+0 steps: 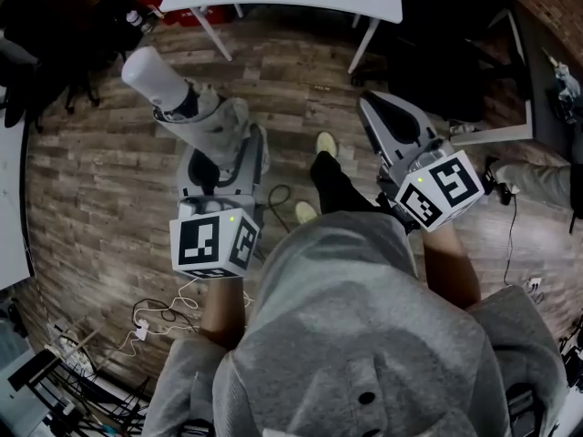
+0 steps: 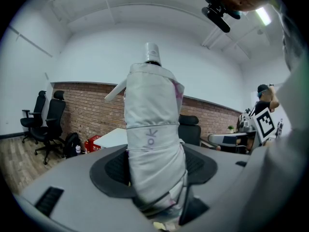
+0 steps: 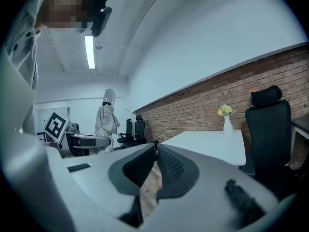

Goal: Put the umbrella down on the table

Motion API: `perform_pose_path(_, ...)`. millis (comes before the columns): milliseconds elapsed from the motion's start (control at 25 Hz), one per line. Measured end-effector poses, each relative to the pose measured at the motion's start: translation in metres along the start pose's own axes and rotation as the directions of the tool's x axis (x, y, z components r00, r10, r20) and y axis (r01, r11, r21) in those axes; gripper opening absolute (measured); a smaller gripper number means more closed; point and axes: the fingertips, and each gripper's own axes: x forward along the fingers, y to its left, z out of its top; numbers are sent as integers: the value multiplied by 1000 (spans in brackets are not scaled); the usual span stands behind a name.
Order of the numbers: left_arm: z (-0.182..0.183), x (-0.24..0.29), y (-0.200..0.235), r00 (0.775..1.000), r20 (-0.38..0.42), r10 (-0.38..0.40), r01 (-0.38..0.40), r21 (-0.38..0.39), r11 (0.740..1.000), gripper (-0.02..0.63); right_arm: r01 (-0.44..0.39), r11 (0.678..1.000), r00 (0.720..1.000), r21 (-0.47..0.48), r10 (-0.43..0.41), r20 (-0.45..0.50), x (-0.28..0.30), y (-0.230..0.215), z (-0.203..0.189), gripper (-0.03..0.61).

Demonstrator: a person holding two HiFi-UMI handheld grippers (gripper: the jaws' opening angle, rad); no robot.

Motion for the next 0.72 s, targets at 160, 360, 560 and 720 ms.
perform_pose_path(160, 2, 20, 3, 1000, 2, -8, 8, -21, 1000, 287, 11, 1000, 1000, -12, -11, -16, 13, -16, -1, 35)
perform_pose_path(360, 9, 47, 8, 1000, -9, 3, -3, -4, 1000, 287, 6, 1000, 1000, -4, -6, -22, 30, -40, 4, 35)
perform_pose_path(560, 14, 80, 18, 1000, -23, 14, -14, 3, 1000, 287, -16, 1000, 999, -20, 15, -40, 61, -62, 3, 35)
perform_pose_path(720, 22, 108, 23, 999, -34, 23, -23, 6, 1000, 287, -39, 999, 998, -20, 38, -49, 81, -80, 9, 35)
